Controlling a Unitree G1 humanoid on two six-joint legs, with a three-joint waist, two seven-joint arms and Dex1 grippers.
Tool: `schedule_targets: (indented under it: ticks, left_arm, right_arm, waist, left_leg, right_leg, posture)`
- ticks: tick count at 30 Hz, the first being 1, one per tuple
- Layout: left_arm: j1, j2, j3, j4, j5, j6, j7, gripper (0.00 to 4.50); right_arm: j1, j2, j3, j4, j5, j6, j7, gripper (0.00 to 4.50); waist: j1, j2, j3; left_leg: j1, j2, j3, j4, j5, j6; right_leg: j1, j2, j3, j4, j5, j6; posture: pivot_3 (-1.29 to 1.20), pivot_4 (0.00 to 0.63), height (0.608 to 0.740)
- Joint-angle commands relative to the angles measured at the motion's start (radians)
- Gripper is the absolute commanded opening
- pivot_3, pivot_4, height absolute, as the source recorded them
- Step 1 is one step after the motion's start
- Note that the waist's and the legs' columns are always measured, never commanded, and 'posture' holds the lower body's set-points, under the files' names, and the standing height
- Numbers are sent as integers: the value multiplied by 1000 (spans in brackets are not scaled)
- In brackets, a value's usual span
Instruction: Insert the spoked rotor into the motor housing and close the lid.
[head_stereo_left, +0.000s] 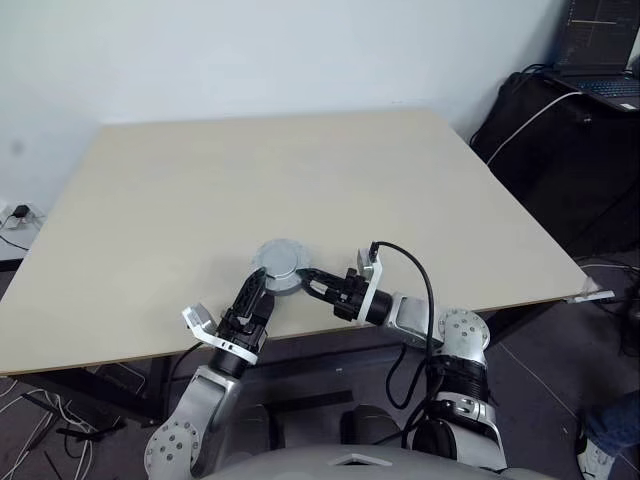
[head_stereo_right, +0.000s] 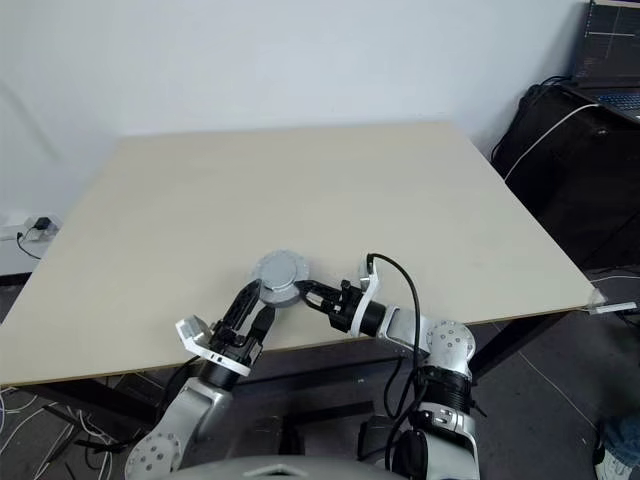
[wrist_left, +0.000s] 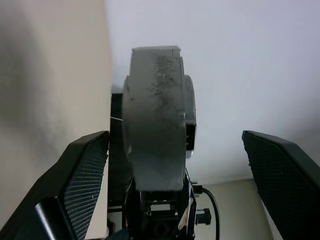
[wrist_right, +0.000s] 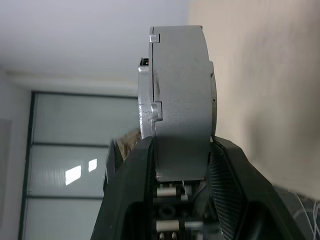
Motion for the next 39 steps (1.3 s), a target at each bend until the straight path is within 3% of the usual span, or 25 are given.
schedule_targets:
  ticks: [1, 9, 12, 18, 23, 30, 33, 39]
  left_arm:
    - [-32, -114, -37, 4, -23, -8, -2, 4486]
    - [-47, -103, -52, 16, -13, -10, -2, 4486]
    - [-49, -102, -54, 17, -14, -13, -3, 3894]
    - [-53, -98, -54, 21, -16, -17, -7, 2052]
    - [-55, -96, -52, 21, -16, -18, -7, 2070]
    - [-59, -92, -44, 19, 6, -36, -5, 2070]
    - [-73, -89, -31, 22, 19, -56, 1, 2070]
    - [-128, -81, 25, 60, 52, -126, 45, 2070]
  right_arm:
    - [-10, 9, 10, -61, 81, 22, -2, 1224]
    - [1, 3, 28, -79, 109, 32, -19, 1224]
    - [6, 3, 34, -83, 119, 29, -27, 1224]
    - [18, -11, 68, -122, 91, -6, -17, 1224]
    - [37, -26, 104, -152, 79, -42, 9, 1224]
    - [49, -82, 138, -182, 56, -88, 38, 3507]
    - [69, -159, 227, -277, -80, -175, 62, 4496]
    - [141, -322, 489, -407, -477, -568, 216, 4500]
  waist:
    - [0, 0, 0]
    - [0, 0, 0]
    - [0, 0, 0]
    - [1, 0, 0]
    - [0, 0, 0]
    - [1, 0, 0]
    - [2, 0, 0]
    - [4, 0, 0]
  left_leg:
    - [0, 0, 0, 0, 0, 0]
    - [0, 0, 0, 0, 0, 0]
    - [0, 0, 0, 0, 0, 0]
    - [0, 0, 0, 1, 0, 0]
    - [0, 0, 0, 1, 0, 0]
    - [0, 0, -1, 1, 0, 0]
    - [0, 0, -1, 1, 0, 0]
    - [0, -1, -1, 2, 0, 0]
  right_leg:
    - [0, 0, 0, 0, 0, 0]
    - [0, 0, 0, 0, 0, 0]
    - [0, 0, 0, 0, 0, 0]
    - [0, 0, 0, 0, 0, 0]
    - [0, 0, 0, 0, 0, 0]
    - [1, 0, -1, 0, 0, 0]
    - [1, 0, -1, 0, 0, 0]
    - [1, 0, -1, 0, 0, 0]
  posture:
    - [0, 0, 740]
    - [0, 0, 740]
    - [0, 0, 740]
    - [0, 0, 740]
    - [0, 0, 740]
    - [0, 0, 740]
    - [0, 0, 740]
    - [0, 0, 740]
